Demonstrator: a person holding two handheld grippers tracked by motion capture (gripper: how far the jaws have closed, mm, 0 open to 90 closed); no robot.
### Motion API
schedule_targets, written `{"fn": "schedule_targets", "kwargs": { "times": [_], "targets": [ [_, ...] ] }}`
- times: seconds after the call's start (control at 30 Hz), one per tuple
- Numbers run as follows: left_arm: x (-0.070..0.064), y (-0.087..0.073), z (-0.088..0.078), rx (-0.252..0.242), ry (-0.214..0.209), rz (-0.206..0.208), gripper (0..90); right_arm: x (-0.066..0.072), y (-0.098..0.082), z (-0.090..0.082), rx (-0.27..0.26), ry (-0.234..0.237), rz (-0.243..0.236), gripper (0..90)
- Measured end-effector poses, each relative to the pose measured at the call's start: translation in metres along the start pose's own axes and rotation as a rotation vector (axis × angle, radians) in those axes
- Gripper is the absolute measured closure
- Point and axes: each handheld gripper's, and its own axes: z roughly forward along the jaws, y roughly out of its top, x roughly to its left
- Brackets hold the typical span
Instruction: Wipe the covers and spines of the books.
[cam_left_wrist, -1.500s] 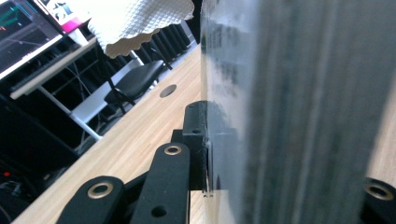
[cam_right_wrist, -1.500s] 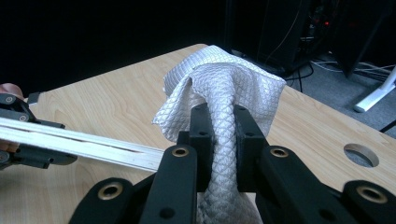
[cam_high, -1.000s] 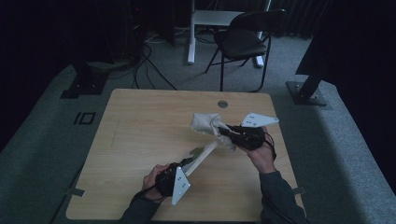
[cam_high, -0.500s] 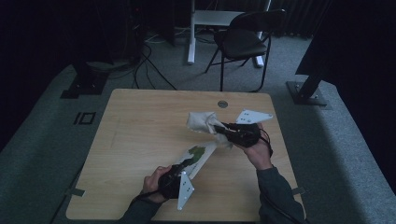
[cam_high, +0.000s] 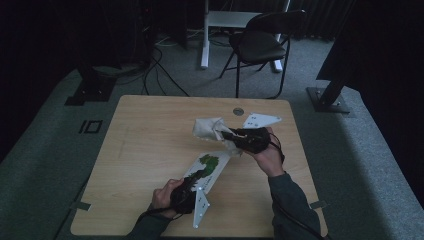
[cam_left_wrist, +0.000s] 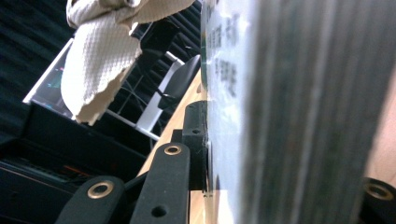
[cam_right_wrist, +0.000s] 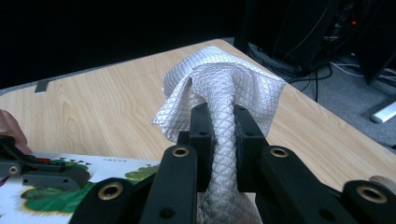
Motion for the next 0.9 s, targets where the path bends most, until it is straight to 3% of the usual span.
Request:
{"fn": "schedule_targets", "kwargs": {
  "times": [0.23, 0.9],
  "targets": [
    [-0.003, 0.001, 0.000, 0.004, 0.011, 0.028, 78.2, -0.001, 0.003, 0.010, 0.019, 0.011, -0.006, 81.6],
    [-0.006, 0.000, 0.000, 0.012, 0.056, 0.085, 78.3, 0.004, -0.015, 0.043, 0.210, 0.024, -0.016, 81.6]
  ]
}}
